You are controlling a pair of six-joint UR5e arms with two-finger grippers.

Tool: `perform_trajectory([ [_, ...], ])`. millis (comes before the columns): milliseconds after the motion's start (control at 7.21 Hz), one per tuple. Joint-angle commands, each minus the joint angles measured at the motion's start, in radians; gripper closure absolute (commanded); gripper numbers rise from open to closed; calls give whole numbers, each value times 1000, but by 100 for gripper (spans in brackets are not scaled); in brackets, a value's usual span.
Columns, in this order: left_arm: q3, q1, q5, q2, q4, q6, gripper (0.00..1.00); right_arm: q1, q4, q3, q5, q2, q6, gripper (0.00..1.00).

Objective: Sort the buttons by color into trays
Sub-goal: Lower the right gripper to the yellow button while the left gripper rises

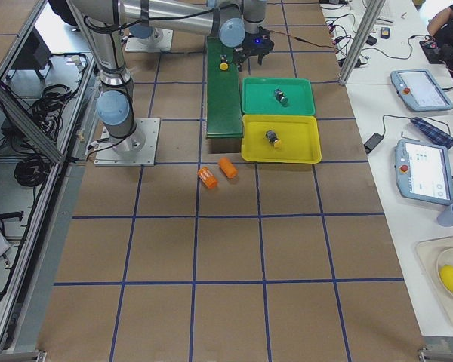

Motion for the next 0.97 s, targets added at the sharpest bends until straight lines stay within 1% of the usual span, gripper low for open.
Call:
perform_trajectory([
  [0, 25, 7, -105, 43, 4, 4, 0, -3, -8, 44, -1, -14, -3, 0],
  [139, 86, 5, -106, 53, -15, 7, 0, -5, -10, 44, 0, -11, -14, 0],
  [277, 158, 7, -103, 62, -88, 90, 0, -3, -7, 46, -8, -8, -10, 0],
  [416, 227, 11, -86, 88, -163, 372, 0, -2, -7, 47, 8, -5, -2, 0],
  [555, 290, 16, -84, 109, -235, 571, 0, 6, -2, 57, 8, -5, -2, 0],
  [832, 397, 18, -84, 114, -309, 988, 0, 30, -11, 130, 24, -9, 39, 0],
])
